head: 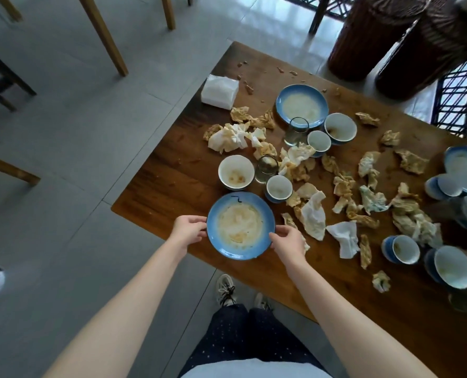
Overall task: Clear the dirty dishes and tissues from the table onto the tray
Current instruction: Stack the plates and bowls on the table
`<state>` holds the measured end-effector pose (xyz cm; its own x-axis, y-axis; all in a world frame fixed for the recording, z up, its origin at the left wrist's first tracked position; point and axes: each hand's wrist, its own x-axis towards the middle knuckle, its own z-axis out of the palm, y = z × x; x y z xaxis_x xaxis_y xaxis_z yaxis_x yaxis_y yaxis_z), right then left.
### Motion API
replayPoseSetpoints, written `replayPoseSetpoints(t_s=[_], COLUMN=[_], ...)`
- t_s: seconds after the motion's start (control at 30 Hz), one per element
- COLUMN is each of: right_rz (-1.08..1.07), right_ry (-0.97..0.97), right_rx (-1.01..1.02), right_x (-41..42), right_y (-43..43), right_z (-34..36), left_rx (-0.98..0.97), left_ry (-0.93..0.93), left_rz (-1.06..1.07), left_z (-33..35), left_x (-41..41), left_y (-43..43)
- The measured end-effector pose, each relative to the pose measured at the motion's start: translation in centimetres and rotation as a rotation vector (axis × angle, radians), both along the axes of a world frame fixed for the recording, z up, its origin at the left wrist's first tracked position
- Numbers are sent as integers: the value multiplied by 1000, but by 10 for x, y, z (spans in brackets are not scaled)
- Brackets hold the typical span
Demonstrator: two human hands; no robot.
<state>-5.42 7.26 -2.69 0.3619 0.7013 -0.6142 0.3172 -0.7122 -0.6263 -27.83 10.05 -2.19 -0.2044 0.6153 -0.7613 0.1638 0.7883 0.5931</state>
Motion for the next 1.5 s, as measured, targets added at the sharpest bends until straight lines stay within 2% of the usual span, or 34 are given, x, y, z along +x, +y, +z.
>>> replayPoseSetpoints(t_s=[0.17, 0.33, 0.53, 0.73, 0.93, 1.2, 1.5], right_rz=[-28, -49, -122, -217, -424, -729, -736], right_ry=[41, 73, 96, 95, 6, -107, -255], right_rx=[10, 74, 242, 367, 448, 475, 412], right_x=[3, 15, 58, 139, 260, 411, 528], right_y=[-3, -3, 20, 58, 76, 71, 101], right_z=[3, 14, 51, 89, 108, 92, 55], left_rx=[27, 160, 263, 303, 301, 290, 304], left_ry=[41, 27, -44, -93, -163, -222, -164], left_rz=[9, 78, -50, -190, -388, -729, -891], left_z=[6, 27, 69, 106, 108, 92, 43], left_x=[8, 32, 90, 154, 266, 440, 585], left_y=[1, 22, 81, 139, 169, 190, 226])
